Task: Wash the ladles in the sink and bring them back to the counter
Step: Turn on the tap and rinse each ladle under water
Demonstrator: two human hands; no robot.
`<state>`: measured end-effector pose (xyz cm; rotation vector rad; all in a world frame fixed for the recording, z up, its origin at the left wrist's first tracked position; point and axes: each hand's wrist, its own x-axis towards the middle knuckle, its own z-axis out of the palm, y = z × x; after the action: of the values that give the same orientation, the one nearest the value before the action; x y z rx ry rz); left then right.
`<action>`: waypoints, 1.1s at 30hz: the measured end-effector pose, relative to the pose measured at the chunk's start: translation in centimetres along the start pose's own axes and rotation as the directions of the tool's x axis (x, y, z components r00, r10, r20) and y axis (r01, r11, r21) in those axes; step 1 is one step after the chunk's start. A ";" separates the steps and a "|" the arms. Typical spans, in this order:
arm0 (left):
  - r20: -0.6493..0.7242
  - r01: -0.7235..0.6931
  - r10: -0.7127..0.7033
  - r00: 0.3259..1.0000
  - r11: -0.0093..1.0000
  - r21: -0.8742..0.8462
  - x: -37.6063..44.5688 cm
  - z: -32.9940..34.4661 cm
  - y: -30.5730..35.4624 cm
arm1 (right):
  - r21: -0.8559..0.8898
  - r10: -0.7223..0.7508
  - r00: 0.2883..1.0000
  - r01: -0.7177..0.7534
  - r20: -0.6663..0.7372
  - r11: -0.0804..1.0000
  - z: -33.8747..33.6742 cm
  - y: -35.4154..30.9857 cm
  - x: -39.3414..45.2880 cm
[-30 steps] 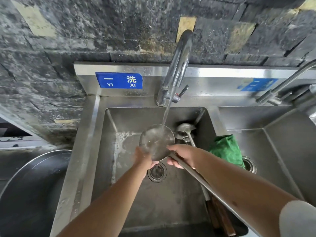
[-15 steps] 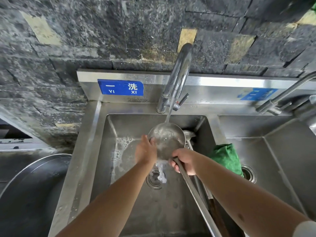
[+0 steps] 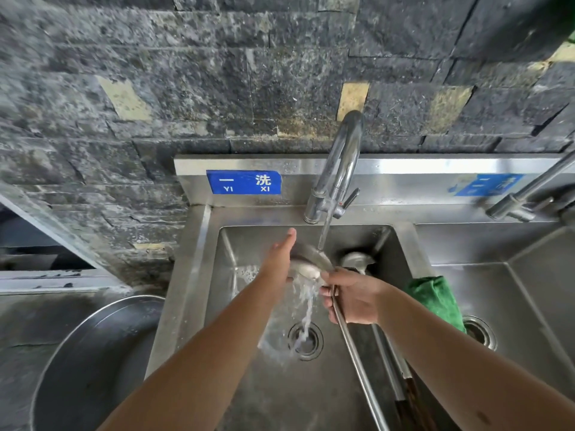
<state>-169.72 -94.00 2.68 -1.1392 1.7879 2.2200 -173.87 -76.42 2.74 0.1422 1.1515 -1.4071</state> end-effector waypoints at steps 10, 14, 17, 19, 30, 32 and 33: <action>0.131 -0.305 0.276 0.952 0.891 0.336 -0.4 -0.6 0.2 | 0.156 -0.074 0.926 0.141 -0.371 0.978 3.8 -0.8 0.5; 0.158 -0.419 0.490 0.857 0.485 0.768 -1.1 0.1 0.1 | 0.073 -0.149 0.824 0.224 -0.547 0.972 4.9 -1.5 1.0; 0.236 -0.465 0.682 0.692 0.171 0.869 -1.7 0.7 0.7 | 0.105 -0.207 0.851 0.291 -0.483 0.951 5.3 -1.7 0.6; 0.358 -0.485 0.724 0.589 -0.037 0.874 -1.6 1.1 1.4 | 0.099 -0.282 0.873 0.346 -0.399 0.933 5.4 -1.8 0.1; 0.058 -0.258 0.274 0.960 0.787 0.560 -1.2 2.2 2.4 | -0.304 -0.376 0.910 0.313 -0.176 0.900 6.4 -0.8 -1.1; 0.165 -0.374 0.340 0.926 0.759 0.534 -2.6 2.4 1.5 | -0.444 -0.393 0.882 0.252 -0.260 0.860 6.6 -1.1 -1.0; 0.193 -0.377 0.325 0.926 0.759 0.531 -3.0 2.5 1.3 | -0.553 -0.398 0.867 0.182 -0.299 0.813 6.5 -1.2 -0.8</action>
<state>-169.40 -91.10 5.54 -0.6016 2.5375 1.6310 -171.14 -80.64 7.19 -0.1438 1.9332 -1.3197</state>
